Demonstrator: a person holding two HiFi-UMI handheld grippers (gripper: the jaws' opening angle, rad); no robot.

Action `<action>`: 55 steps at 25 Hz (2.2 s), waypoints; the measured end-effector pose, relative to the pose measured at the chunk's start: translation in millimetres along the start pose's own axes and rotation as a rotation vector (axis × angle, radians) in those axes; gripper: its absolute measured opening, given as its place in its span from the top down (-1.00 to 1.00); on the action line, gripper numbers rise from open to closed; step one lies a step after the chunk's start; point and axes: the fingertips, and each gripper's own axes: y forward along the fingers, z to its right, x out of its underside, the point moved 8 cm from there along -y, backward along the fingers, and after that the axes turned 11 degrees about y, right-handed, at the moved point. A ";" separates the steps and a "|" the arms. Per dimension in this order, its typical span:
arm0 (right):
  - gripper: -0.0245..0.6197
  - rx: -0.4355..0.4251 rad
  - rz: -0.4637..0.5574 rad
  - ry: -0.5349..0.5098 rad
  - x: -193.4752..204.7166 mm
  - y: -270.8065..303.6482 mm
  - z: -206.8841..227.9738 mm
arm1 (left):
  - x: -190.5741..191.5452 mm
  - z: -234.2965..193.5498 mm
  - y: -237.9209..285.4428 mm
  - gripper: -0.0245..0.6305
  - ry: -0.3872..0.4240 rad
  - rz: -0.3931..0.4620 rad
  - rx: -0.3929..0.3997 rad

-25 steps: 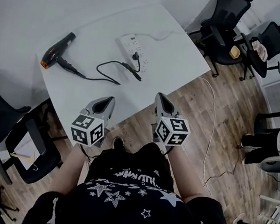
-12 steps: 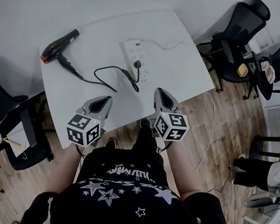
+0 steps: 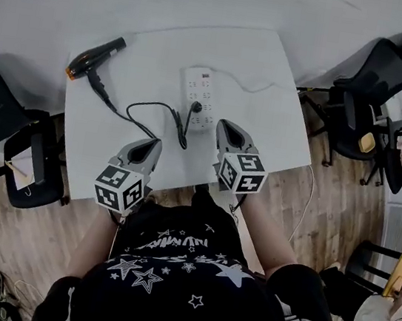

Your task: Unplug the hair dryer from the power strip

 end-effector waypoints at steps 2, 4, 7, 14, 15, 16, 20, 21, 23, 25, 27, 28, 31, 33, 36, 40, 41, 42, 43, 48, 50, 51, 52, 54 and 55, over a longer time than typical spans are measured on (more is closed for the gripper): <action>0.90 -0.030 -0.005 0.003 -6.3 7.8 9.8 | -3.5 5.1 9.1 0.90 -0.014 0.002 -0.025; 0.90 -0.057 -0.021 0.004 -8.9 14.7 19.8 | -7.3 11.3 18.7 0.90 -0.015 0.002 -0.048; 0.90 -0.104 -0.055 -0.003 -11.5 25.1 33.2 | -15.6 21.2 32.9 0.90 -0.025 0.014 -0.089; 0.90 -0.215 -0.125 -0.043 -20.0 47.0 50.0 | -25.8 46.3 65.3 0.90 -0.053 0.039 -0.140; 0.90 -0.229 -0.136 -0.050 -20.0 49.0 51.9 | -24.7 49.8 69.5 0.90 -0.057 0.037 -0.149; 0.90 -0.241 -0.146 -0.056 -20.0 50.6 53.8 | -23.5 53.5 73.4 0.90 -0.061 0.036 -0.158; 0.90 -0.265 -0.164 -0.067 -20.0 56.9 60.3 | -17.1 64.2 90.0 0.90 -0.066 0.008 -0.201; 0.90 -0.269 -0.168 -0.069 -19.6 57.7 61.4 | -15.1 67.1 95.1 0.90 -0.064 -0.004 -0.207; 0.90 -0.277 -0.176 -0.073 -18.6 57.4 63.0 | -11.0 73.2 105.7 0.90 -0.064 -0.025 -0.216; 0.90 -0.281 -0.181 -0.070 -17.5 57.0 64.3 | -5.9 75.6 116.1 0.90 -0.072 -0.042 -0.233; 0.90 -0.280 -0.185 -0.062 -16.7 58.2 65.9 | -0.3 72.5 126.0 0.90 -0.087 -0.054 -0.273; 0.90 -0.280 -0.187 -0.059 -16.3 58.8 66.8 | 2.4 70.0 130.7 0.90 -0.093 -0.060 -0.297; 0.90 -0.281 -0.196 -0.058 -15.0 59.9 69.0 | 9.8 64.4 143.6 0.90 -0.099 -0.078 -0.353; 0.90 -0.275 -0.201 -0.071 -14.4 61.3 70.3 | 14.0 62.6 151.0 0.90 -0.098 -0.089 -0.376; 0.90 -0.261 -0.210 -0.100 -13.6 64.3 72.3 | 20.7 61.4 159.3 0.90 -0.101 -0.115 -0.396; 0.90 -0.269 -0.224 -0.094 -11.1 67.9 71.4 | 29.6 52.4 163.2 0.90 -0.130 -0.134 -0.432; 0.90 -0.270 -0.226 -0.091 -10.4 68.7 71.5 | 30.7 49.9 163.6 0.90 -0.137 -0.139 -0.440; 0.90 -0.270 -0.228 -0.089 -9.7 69.4 71.9 | 31.4 47.7 164.0 0.90 -0.142 -0.142 -0.447; 0.90 -0.271 -0.230 -0.086 -9.1 70.0 72.3 | 32.3 46.0 164.5 0.90 -0.147 -0.146 -0.453; 0.90 -0.281 -0.239 -0.108 -9.4 74.7 69.4 | 40.5 37.7 168.4 0.90 -0.159 -0.182 -0.456; 0.90 -0.285 -0.238 -0.125 -11.2 76.5 67.2 | 43.3 35.7 170.1 0.90 -0.166 -0.204 -0.447; 0.90 -0.286 -0.236 -0.129 -12.1 77.2 66.5 | 44.4 35.0 170.8 0.90 -0.168 -0.210 -0.444; 0.90 -0.286 -0.236 -0.129 -12.9 78.0 66.1 | 45.2 34.4 171.4 0.90 -0.171 -0.213 -0.443; 0.90 -0.286 -0.237 -0.128 -13.3 79.3 65.7 | 45.7 33.8 171.8 0.90 -0.178 -0.212 -0.440; 0.90 -0.285 -0.240 -0.128 -13.2 79.9 65.5 | 45.8 33.6 171.7 0.90 -0.181 -0.211 -0.437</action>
